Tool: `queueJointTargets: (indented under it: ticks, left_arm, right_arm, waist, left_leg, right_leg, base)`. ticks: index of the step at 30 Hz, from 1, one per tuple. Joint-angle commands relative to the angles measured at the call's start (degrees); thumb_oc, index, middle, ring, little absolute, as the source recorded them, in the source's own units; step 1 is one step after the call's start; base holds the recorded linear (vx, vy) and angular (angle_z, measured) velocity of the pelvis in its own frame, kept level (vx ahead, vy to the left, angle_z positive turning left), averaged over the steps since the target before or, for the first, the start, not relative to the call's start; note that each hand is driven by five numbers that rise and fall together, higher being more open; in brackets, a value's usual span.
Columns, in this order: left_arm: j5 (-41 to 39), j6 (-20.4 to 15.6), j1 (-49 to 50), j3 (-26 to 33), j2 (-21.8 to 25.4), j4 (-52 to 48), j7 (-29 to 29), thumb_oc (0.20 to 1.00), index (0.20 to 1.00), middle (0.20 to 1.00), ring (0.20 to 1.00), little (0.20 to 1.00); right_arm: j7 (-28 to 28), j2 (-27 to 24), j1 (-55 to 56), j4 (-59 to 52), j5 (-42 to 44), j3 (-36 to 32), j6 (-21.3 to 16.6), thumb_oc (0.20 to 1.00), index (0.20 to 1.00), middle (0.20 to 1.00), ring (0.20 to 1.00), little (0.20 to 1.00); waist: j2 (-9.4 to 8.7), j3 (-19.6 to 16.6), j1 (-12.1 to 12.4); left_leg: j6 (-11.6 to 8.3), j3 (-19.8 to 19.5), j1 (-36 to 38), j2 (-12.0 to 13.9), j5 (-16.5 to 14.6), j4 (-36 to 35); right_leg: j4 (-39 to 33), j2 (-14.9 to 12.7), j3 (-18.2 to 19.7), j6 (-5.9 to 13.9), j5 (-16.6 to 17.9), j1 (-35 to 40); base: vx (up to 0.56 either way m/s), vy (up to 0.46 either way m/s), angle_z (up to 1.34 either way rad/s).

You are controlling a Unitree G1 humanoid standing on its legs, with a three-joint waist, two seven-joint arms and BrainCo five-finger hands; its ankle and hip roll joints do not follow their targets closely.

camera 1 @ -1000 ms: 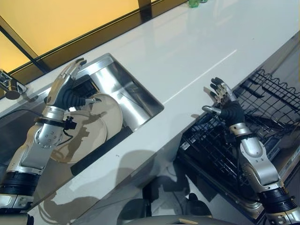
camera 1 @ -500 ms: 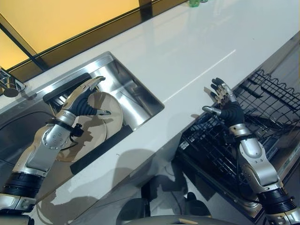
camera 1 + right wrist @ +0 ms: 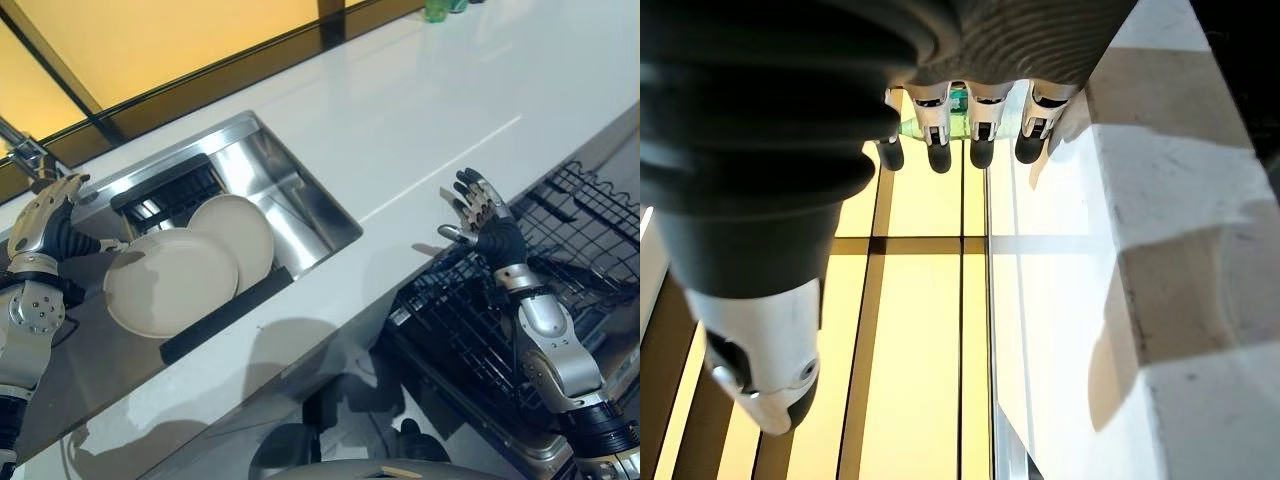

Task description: Pick up plates and place into dishwasher.

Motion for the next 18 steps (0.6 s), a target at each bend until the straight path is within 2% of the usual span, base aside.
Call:
queueJointTargets:
  ticks: [1, 4, 7, 9, 16, 18]
  left_arm:
    - [1.93, 0.98, 0.06, 3.60, 1.59, 2.73, 0.80, 1.000, 1.000, 1.000, 1.000, 1.000]
    - [2.32, -0.26, 0.40, 4.13, 1.90, 2.91, 0.60, 1.000, 1.000, 1.000, 1.000, 1.000]
    - [4.97, -4.29, 1.63, 4.64, 2.40, 2.39, 1.29, 1.000, 1.000, 1.000, 1.000, 1.000]
    - [6.72, -5.27, 3.26, 5.10, 2.53, 0.91, 1.09, 1.000, 1.000, 1.000, 1.000, 1.000]
    - [9.25, -3.22, 7.69, 6.55, 2.89, 1.01, 2.49, 1.000, 1.000, 1.000, 1.000, 1.000]
    - [10.54, -4.12, 8.21, 6.95, 3.53, 2.15, 3.29, 1.000, 1.000, 1.000, 1.000, 1.000]
  right_arm:
    - [0.70, -1.14, 1.95, -3.31, 0.96, 0.25, -0.72, 1.000, 1.000, 1.000, 1.000, 1.000]
    - [0.98, -1.11, 2.41, -3.62, 0.98, 0.08, -0.49, 1.000, 1.000, 1.000, 1.000, 1.000]
    - [1.45, -1.18, 3.15, -3.70, 1.10, -0.26, -0.96, 1.000, 1.000, 1.000, 1.000, 1.000]
    - [1.73, -1.37, 3.80, -3.78, 1.52, -0.90, -1.28, 1.000, 1.000, 1.000, 1.000, 1.000]
    - [2.11, -1.56, 4.62, -3.45, 1.95, -1.28, -1.76, 1.000, 1.000, 1.000, 1.000, 1.000]
    - [2.24, -1.70, 4.50, -3.04, 2.08, -1.03, -2.02, 1.000, 1.000, 1.000, 1.000, 1.000]
  waist:
    - [0.27, -3.90, 0.93]
    - [0.34, -3.92, 1.15]
    - [0.40, -3.79, 1.48]
    - [0.39, -3.72, 1.83]
    - [0.52, -4.28, 2.74]
    - [0.63, -4.57, 2.96]
  left_leg:
    - [1.60, -1.88, 0.21, -2.38, -4.70, 3.48]
    - [1.39, -2.09, 0.04, -2.31, -4.70, 3.78]
    - [1.23, -2.44, -0.23, -2.30, -4.72, 4.00]
    - [1.10, -2.73, -0.41, -2.35, -4.69, 4.13]
    - [0.78, -3.50, -0.16, -2.40, -4.81, 4.05]
    - [0.68, -3.69, 0.11, -2.36, -4.82, 3.89]
  right_leg:
    - [1.49, -0.25, -0.37, 1.58, 7.64, -8.38]
    - [1.53, -0.36, -0.87, 1.55, 7.52, -8.30]
    - [1.32, -0.56, -1.41, 1.54, 7.56, -8.25]
    - [1.22, -0.71, -1.76, 1.59, 7.62, -8.26]
    - [0.40, -1.13, -2.77, 1.72, 7.70, -7.58]
    - [0.29, -1.15, -3.11, 1.68, 7.61, -7.32]
  base:
    - [0.03, 0.012, 0.14]
    - [0.01, 0.007, 0.10]
    - [0.00, 0.000, 0.11]
    - [-0.01, -0.008, 0.10]
    - [0.00, 0.000, 0.08]
    - [0.01, 0.011, 0.10]
